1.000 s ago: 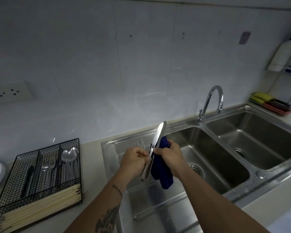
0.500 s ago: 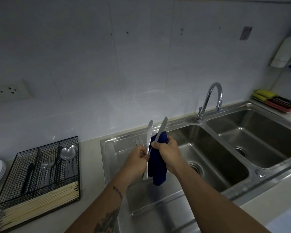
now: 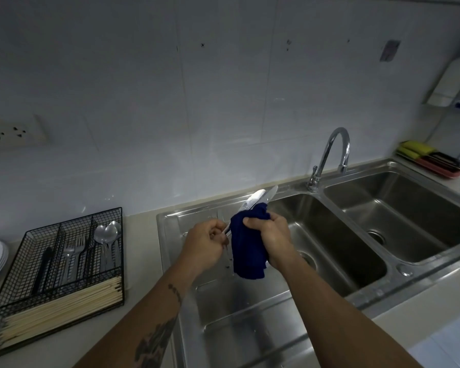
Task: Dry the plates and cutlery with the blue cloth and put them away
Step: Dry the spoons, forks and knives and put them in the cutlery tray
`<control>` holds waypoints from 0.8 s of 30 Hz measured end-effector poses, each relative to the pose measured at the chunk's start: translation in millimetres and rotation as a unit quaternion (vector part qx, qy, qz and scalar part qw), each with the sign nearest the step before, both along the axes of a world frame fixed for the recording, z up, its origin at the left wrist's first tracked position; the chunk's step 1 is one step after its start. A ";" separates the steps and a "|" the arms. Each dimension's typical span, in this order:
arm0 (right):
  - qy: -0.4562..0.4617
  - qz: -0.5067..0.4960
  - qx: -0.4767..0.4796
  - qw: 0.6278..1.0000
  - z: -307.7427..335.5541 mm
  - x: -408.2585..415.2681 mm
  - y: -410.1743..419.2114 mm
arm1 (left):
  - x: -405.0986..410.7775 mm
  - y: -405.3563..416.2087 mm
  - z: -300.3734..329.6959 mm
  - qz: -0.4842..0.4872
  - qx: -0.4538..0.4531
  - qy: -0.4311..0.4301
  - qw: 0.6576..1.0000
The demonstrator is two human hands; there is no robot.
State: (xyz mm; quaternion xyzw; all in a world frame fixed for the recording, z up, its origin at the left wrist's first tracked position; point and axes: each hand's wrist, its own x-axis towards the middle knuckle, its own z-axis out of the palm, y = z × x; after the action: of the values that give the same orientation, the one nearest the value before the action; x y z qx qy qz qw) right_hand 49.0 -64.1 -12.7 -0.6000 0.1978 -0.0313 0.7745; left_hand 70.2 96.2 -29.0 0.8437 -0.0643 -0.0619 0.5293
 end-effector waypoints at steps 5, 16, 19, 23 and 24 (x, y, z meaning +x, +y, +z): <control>-0.030 -0.072 0.035 0.996 13.1 4.4 0.4 | -3.0 1.1 10.5 -0.010 0.015 -0.026 0.999; -0.006 -0.077 0.180 0.981 30.1 5.4 -38.1 | -12.7 14.2 7.1 0.033 -0.028 -0.005 0.999; 0.021 -0.009 0.204 0.979 14.2 -7.6 -15.6 | -10.7 9.6 9.1 0.024 -0.031 -0.017 0.999; 0.023 0.023 0.138 0.990 -0.1 -10.6 17.4 | -9.2 9.8 7.4 -0.003 -0.015 -0.011 1.000; 0.023 -0.001 0.129 0.991 -0.3 -8.6 19.5 | -9.7 10.4 6.4 -0.003 -0.016 -0.009 1.000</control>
State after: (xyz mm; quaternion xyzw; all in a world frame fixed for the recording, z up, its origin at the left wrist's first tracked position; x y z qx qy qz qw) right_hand 40.4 -44.7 -13.1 -0.4954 0.2188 0.0073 0.8406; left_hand 60.5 106.6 -22.6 0.8355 -0.0728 -0.0547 0.5419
